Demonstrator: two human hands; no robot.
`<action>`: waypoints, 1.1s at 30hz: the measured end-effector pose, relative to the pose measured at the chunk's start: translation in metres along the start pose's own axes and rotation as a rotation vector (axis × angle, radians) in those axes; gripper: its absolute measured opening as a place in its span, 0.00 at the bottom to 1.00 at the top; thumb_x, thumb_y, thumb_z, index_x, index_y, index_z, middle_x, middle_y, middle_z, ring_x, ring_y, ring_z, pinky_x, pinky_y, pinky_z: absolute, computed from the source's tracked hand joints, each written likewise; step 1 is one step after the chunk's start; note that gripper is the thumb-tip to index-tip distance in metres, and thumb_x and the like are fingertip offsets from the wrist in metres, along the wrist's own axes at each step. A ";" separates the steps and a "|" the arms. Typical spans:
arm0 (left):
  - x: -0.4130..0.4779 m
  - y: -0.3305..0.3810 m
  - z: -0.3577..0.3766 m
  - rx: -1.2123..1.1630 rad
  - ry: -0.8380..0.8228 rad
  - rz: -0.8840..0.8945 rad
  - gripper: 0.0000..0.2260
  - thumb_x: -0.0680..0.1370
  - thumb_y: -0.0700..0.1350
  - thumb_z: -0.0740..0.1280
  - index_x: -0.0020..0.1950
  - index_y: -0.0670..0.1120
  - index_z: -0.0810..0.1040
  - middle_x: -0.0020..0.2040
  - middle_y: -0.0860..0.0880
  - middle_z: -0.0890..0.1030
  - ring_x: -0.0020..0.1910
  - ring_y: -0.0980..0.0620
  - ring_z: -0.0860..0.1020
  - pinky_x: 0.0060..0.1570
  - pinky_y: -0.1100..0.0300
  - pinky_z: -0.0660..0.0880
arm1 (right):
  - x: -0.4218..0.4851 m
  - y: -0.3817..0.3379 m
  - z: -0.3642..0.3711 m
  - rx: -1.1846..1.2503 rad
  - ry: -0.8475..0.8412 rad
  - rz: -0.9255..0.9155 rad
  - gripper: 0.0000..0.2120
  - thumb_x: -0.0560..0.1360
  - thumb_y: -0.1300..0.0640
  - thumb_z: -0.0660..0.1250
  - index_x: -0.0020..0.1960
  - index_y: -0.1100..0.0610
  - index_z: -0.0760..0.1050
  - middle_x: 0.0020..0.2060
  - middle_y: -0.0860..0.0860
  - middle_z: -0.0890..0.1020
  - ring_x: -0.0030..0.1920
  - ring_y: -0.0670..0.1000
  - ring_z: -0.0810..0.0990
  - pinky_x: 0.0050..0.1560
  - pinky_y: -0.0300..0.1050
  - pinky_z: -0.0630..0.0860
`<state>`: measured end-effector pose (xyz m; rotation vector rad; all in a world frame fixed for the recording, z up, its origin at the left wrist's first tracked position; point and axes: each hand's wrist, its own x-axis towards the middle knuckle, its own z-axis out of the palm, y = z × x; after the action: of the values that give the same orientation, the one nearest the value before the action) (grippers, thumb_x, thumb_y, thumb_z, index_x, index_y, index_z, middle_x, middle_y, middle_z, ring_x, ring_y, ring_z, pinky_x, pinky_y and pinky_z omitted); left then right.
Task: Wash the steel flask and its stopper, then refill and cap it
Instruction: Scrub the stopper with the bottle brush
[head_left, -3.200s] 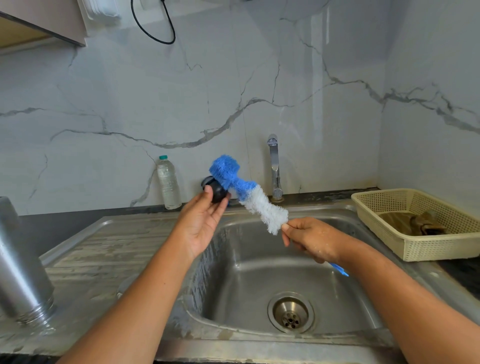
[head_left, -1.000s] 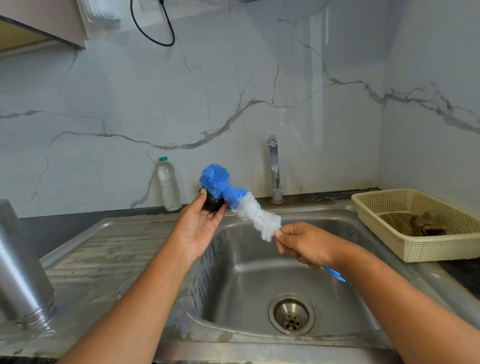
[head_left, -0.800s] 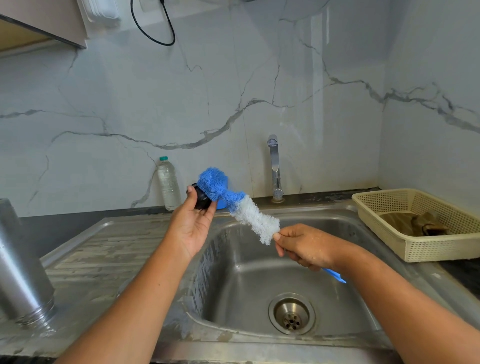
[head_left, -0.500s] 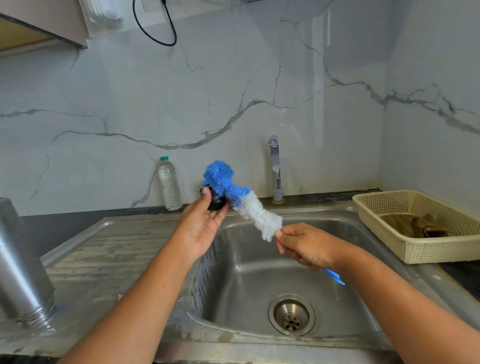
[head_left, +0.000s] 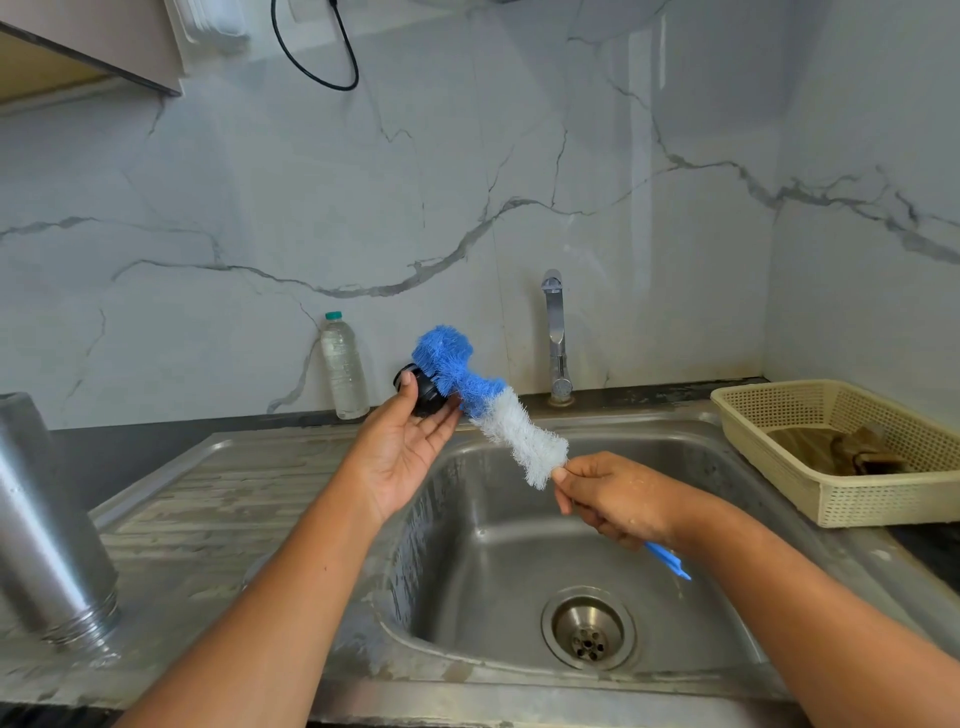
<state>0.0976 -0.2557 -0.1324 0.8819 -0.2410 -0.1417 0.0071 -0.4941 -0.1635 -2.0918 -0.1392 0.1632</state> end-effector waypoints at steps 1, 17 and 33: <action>0.001 0.000 -0.001 0.009 0.021 0.003 0.22 0.79 0.50 0.70 0.70 0.41 0.76 0.66 0.40 0.83 0.65 0.43 0.82 0.70 0.48 0.76 | 0.000 -0.001 0.001 -0.001 0.000 -0.003 0.18 0.86 0.47 0.55 0.44 0.55 0.74 0.29 0.48 0.66 0.27 0.47 0.58 0.28 0.42 0.56; 0.009 -0.003 -0.001 -0.063 0.123 0.083 0.17 0.84 0.49 0.66 0.66 0.38 0.77 0.62 0.41 0.85 0.61 0.46 0.84 0.62 0.49 0.81 | 0.001 -0.004 0.003 -0.111 0.040 -0.012 0.19 0.86 0.48 0.56 0.42 0.55 0.75 0.29 0.49 0.67 0.26 0.47 0.60 0.26 0.41 0.58; 0.006 0.003 0.002 -0.089 0.139 0.083 0.17 0.83 0.50 0.65 0.65 0.38 0.76 0.60 0.38 0.85 0.60 0.44 0.84 0.64 0.47 0.80 | -0.004 0.000 -0.008 -0.018 -0.028 0.009 0.18 0.86 0.46 0.56 0.44 0.54 0.74 0.27 0.47 0.66 0.26 0.47 0.60 0.27 0.42 0.57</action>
<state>0.1032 -0.2564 -0.1277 0.7883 -0.1401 -0.0138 0.0045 -0.5015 -0.1598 -2.1087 -0.1485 0.1980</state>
